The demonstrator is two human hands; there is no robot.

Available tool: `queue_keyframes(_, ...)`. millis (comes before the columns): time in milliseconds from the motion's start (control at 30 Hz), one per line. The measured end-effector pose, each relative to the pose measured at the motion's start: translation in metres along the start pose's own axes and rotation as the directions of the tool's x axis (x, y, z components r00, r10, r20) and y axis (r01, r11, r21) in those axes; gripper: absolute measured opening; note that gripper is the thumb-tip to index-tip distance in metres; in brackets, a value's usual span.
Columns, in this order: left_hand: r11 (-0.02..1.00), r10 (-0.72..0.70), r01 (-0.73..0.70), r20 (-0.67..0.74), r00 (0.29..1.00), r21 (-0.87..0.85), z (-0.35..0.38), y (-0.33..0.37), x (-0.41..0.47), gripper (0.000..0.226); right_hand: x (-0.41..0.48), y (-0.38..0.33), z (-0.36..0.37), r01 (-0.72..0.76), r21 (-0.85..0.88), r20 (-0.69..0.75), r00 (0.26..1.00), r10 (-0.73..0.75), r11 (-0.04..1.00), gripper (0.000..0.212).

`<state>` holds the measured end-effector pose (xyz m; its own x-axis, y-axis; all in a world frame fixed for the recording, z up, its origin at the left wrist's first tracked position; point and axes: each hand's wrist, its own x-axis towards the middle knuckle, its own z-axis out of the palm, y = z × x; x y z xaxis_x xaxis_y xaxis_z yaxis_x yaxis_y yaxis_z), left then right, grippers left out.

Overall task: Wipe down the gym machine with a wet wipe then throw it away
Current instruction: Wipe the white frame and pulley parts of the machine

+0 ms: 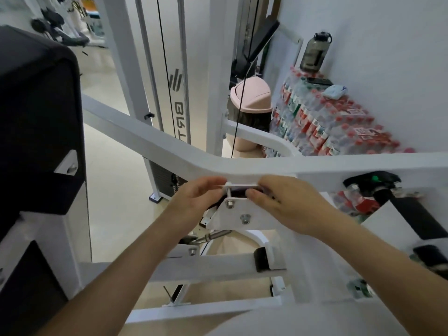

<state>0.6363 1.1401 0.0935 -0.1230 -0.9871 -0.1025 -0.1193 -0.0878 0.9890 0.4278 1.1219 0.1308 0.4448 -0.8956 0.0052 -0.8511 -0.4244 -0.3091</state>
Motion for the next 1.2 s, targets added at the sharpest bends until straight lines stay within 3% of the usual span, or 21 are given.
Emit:
queue_keyframes(133,0.999,0.027,-0.027,0.016,1.0,0.042,0.001,0.002,0.005,0.023,-0.002,0.013,-0.007,-0.036,0.102,-0.069,0.997,0.043,0.994,0.041)
queue_keyframes(300,0.995,0.096,-0.096,0.025,0.995,0.018,0.005,0.007,0.006,0.026,0.013,-0.037,0.017,0.112,0.047,-0.127,0.986,-0.105,0.993,0.022)
queue_keyframes(400,0.983,0.136,-0.139,0.032,0.99,0.123,0.0,0.007,0.005,0.026,0.002,-0.007,0.007,0.043,0.083,-0.143,0.989,-0.03,0.996,0.032)
queue_keyframes(500,0.98,0.138,-0.142,0.04,0.99,0.139,0.002,0.006,0.006,0.026,-0.007,0.008,-0.006,-0.034,0.046,-0.317,0.947,0.047,0.998,0.032)
queue_keyframes(567,0.994,0.094,-0.095,0.009,0.996,0.056,0.001,0.009,0.008,0.024,0.006,-0.013,-0.007,0.096,0.039,-0.418,0.906,-0.071,0.995,0.028)
queue_keyframes(600,0.997,0.053,-0.054,-0.023,0.998,-0.05,-0.001,0.012,0.008,0.025,0.015,-0.03,-0.004,0.179,0.029,-0.401,0.903,-0.152,0.983,0.027)
queue_keyframes(667,0.98,0.002,-0.019,-0.083,0.997,-0.197,-0.011,0.012,0.009,0.029,0.031,-0.055,0.011,0.289,-0.083,-0.209,0.931,-0.3,0.954,0.024)
queue_keyframes(767,0.998,0.039,-0.041,-0.03,0.999,-0.056,-0.02,0.003,0.002,0.033,0.031,-0.056,0.042,0.42,-0.394,-0.034,0.882,-0.47,0.817,0.018)
queue_keyframes(901,0.993,0.112,-0.111,0.029,0.993,-0.033,-0.017,-0.001,-0.002,0.035,0.009,-0.029,0.04,0.462,-0.45,-0.05,0.842,-0.538,0.764,0.038)
queue_keyframes(1001,0.988,0.143,-0.147,0.076,0.987,0.042,-0.009,0.003,0.003,0.026,-0.01,-0.009,0.029,0.453,-0.272,-0.143,0.854,-0.501,0.849,0.046)
queue_keyframes(1067,0.981,0.158,-0.161,0.038,0.987,0.106,-0.002,0.003,0.006,0.024,-0.017,0.005,0.024,0.415,-0.197,-0.274,0.847,-0.456,0.888,0.038)
queue_keyframes(1134,0.968,0.21,-0.198,-0.062,0.976,0.157,0.003,0.001,0.006,0.022,-0.023,0.008,0.023,0.387,-0.264,-0.407,0.786,-0.466,0.884,0.023)
queue_keyframes(1201,0.931,0.299,-0.26,-0.132,0.945,0.255,0.004,-0.001,0.003,0.024,-0.026,0.002,0.027,0.402,-0.365,-0.451,0.713,-0.537,0.84,0.011)
